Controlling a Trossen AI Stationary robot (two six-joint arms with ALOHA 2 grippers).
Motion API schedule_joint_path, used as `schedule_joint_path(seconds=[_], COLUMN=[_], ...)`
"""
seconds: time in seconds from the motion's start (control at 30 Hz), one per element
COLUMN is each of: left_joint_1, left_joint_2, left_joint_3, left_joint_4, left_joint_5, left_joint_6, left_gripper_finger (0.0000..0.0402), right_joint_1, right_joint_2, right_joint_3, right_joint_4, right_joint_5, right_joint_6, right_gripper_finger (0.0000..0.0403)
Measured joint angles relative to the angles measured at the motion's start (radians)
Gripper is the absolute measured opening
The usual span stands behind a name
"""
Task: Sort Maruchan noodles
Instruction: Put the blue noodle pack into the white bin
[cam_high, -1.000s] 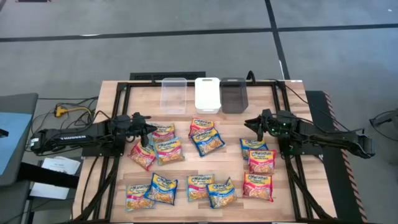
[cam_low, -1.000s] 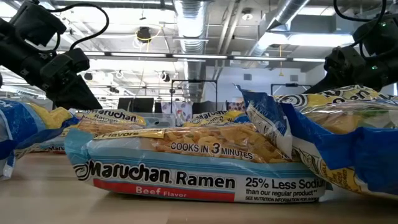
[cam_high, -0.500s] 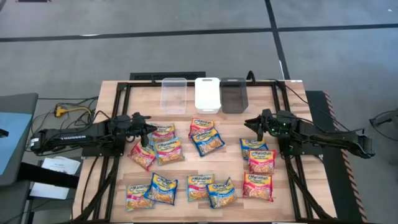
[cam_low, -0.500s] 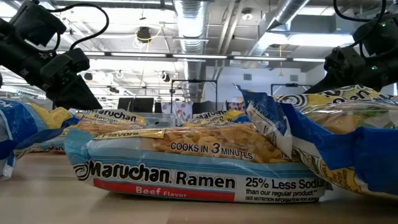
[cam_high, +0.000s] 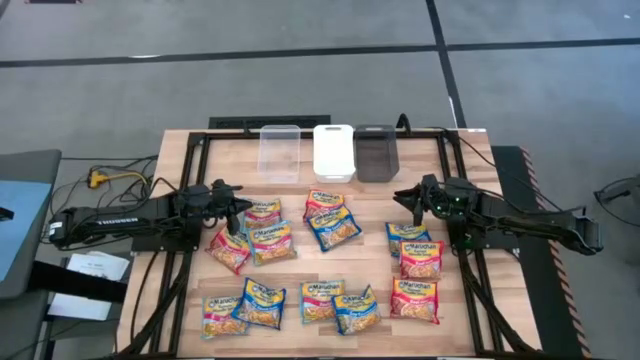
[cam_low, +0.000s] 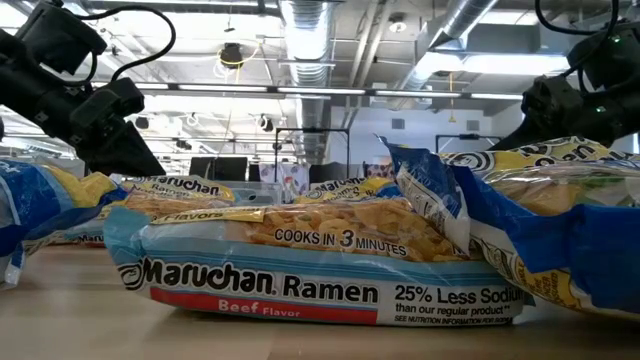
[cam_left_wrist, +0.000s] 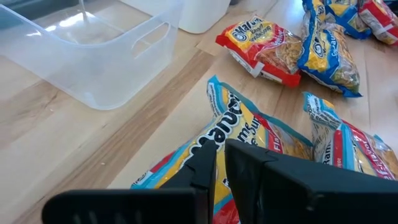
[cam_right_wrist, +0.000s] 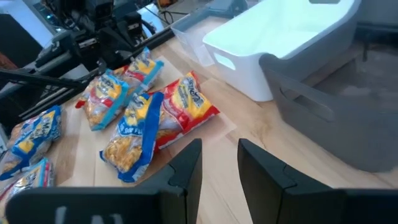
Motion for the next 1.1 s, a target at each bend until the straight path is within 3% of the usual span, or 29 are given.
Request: schedule_joint_path(seconds=[0.3,0.5,0.8,1.1], left_joint_1=[0.0,0.0,0.0,0.0], left_joint_2=[0.0,0.0,0.0,0.0], left_joint_3=[0.0,0.0,0.0,0.0], left_joint_4=[0.001,0.001,0.001,0.001], left_joint_5=[-0.022,-0.025,-0.027,-0.031], left_joint_6=[0.0,0.0,0.0,0.053], left_gripper_finger=[0.0022,0.0022,0.0022,0.0022], right_joint_1=[0.0,0.0,0.0,0.0], right_joint_2=[0.0,0.0,0.0,0.053], right_joint_3=[0.0,0.016,0.167,0.389], right_joint_4=[0.191,0.356,0.495,0.522], right_joint_5=[0.004,0.017,0.061,0.061], right_joint_6=[-0.003,-0.051,-0.324,-0.511], right_gripper_finger=[0.0128,0.0154,0.0204,0.0208])
